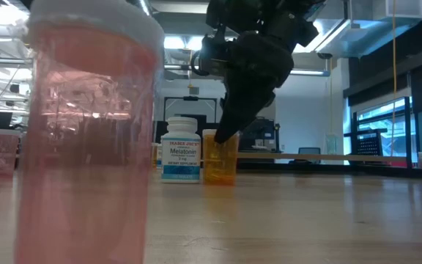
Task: Pick and place medicine bottles onto shelf by color
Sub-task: Put the middle orange pill bottle on the shelf
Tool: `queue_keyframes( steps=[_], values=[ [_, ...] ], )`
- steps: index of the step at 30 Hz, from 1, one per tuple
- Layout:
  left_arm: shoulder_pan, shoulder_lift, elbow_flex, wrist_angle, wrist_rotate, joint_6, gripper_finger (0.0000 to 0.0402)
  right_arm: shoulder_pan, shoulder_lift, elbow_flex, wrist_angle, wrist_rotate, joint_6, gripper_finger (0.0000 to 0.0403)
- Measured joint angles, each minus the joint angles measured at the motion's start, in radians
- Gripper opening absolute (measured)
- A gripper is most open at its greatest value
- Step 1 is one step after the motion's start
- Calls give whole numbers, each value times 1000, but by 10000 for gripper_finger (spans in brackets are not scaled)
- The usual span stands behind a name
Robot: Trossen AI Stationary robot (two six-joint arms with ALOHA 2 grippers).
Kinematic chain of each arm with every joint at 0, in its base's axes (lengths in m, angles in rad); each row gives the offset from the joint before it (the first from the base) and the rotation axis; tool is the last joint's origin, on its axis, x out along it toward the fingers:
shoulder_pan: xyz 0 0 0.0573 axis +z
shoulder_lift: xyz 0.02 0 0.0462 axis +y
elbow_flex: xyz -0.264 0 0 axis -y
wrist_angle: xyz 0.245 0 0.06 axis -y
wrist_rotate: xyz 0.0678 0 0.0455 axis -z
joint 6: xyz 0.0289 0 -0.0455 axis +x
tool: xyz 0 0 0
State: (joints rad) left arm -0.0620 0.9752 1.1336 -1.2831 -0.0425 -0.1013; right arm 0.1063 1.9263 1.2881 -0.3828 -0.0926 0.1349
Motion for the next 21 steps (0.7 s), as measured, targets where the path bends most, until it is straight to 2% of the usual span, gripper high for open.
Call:
queue_keyframes(
  steps=[14,21],
  values=[
    [0,0,0,0,0,0,289,-9,-5,0,-4,29,107,206],
    [0,0,0,1,0,0,289,-38,-26,6,-61,34,144,205]
  ],
)
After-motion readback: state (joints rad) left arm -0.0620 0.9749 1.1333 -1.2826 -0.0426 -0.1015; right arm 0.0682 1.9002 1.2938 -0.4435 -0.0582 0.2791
